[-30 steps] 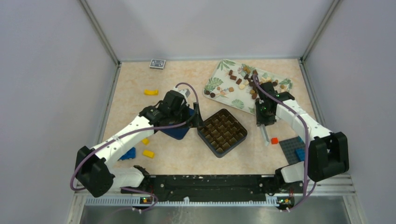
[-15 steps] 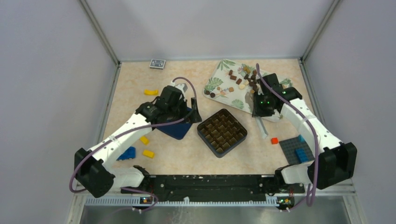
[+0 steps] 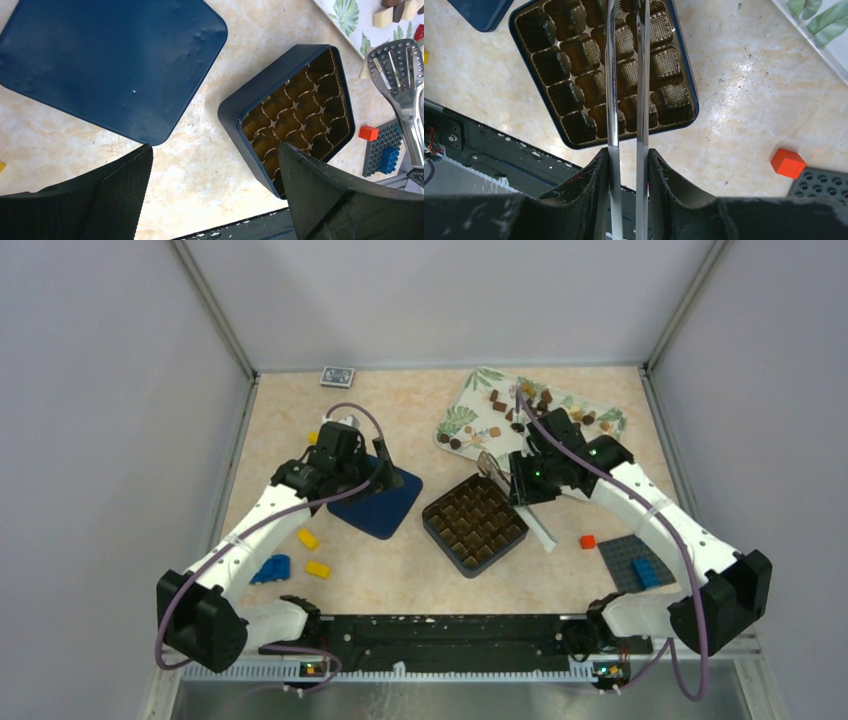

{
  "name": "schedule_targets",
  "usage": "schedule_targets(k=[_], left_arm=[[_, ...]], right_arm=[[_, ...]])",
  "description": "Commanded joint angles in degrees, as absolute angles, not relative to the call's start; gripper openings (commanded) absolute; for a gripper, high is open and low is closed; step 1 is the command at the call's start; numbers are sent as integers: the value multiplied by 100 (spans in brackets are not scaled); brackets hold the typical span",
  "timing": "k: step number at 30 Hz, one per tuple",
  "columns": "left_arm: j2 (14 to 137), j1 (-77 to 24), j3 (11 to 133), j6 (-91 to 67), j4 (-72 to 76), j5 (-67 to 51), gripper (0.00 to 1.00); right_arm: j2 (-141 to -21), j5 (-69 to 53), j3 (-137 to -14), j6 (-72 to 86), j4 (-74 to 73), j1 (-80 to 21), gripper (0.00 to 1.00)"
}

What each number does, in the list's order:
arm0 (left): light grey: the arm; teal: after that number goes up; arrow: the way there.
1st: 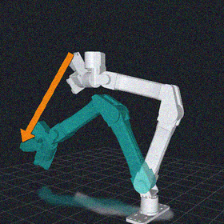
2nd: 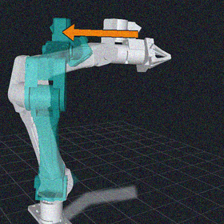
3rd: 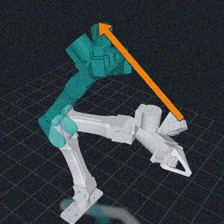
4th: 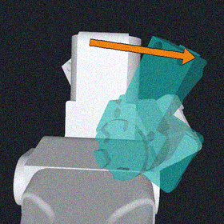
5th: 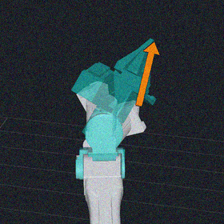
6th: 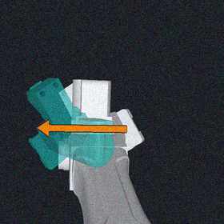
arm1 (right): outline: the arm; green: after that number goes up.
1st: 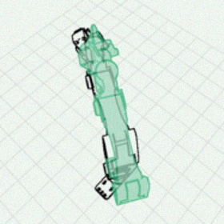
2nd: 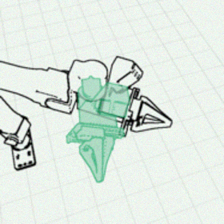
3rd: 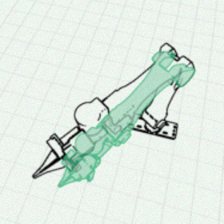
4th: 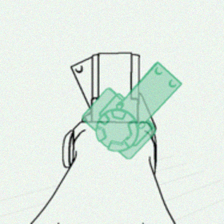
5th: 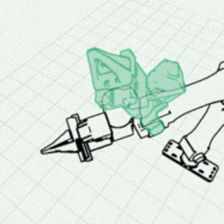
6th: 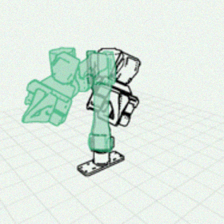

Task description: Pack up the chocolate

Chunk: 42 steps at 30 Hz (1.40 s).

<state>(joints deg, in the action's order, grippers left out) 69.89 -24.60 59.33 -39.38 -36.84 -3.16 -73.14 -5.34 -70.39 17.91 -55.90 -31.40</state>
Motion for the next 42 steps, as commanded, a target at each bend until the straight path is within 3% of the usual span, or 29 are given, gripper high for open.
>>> schedule_targets(k=[1,18,34,42], left_arm=[[6720,-2416,5751,-4161,-3405,-368,99],[6861,-2417,5711,-4167,-3366,-523,99],[6896,-2417,5639,-4171,-3287,-580,99],[6863,-2416,5591,-4175,-3270,-580,99]], right_arm=[[-7319,-617,-6946,1885,-5239,-3234,0],[-7663,-461,-6602,1898,-4964,-3371,0],[-7668,-396,-6518,1931,-4939,-3375,28],[-7664,-413,-6547,1946,-4939,-3375,32]])
